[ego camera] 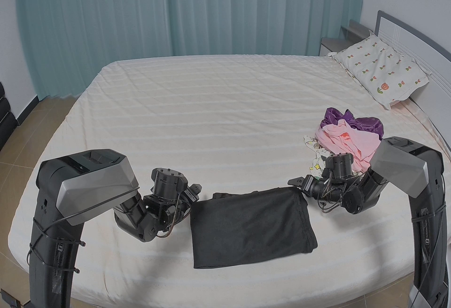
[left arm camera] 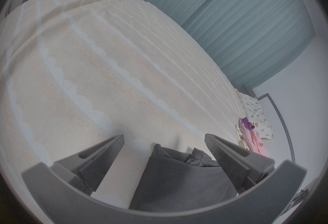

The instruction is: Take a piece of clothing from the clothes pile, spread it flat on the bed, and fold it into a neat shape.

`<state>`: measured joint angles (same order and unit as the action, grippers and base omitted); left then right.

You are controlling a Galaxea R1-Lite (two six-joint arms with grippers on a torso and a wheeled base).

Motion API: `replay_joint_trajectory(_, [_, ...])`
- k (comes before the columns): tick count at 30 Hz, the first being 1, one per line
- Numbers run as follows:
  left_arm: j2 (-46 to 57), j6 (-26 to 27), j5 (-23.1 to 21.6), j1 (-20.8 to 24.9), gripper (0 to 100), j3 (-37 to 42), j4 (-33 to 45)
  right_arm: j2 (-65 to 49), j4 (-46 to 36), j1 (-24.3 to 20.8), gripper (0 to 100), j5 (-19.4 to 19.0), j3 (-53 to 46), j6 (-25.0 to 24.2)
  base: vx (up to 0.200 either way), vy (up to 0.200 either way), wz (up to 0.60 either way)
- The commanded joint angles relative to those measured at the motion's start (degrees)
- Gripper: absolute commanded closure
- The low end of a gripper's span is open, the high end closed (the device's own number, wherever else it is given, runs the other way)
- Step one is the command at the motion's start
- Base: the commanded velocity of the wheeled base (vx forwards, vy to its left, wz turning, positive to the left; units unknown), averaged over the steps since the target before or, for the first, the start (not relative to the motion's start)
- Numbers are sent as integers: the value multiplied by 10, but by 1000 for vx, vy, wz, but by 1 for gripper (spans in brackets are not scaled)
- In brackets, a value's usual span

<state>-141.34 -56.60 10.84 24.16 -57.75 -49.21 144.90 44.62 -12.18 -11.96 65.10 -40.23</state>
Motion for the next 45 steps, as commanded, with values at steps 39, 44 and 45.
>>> replay_joint_trajectory(39, [3,-4,1,-1,0,3,-6,-2,64,-97,0,-50,-117,169,0,0,0])
replay_joint_trajectory(44, [3,-3,1,-1,0,3,-5,-2,71,-96,100,-58,-125,164,0,0,0])
replay_joint_trajectory(45, [3,-3,1,-1,0,4,-5,-2,71,-95,100,-58,-125,161,0,0,0])
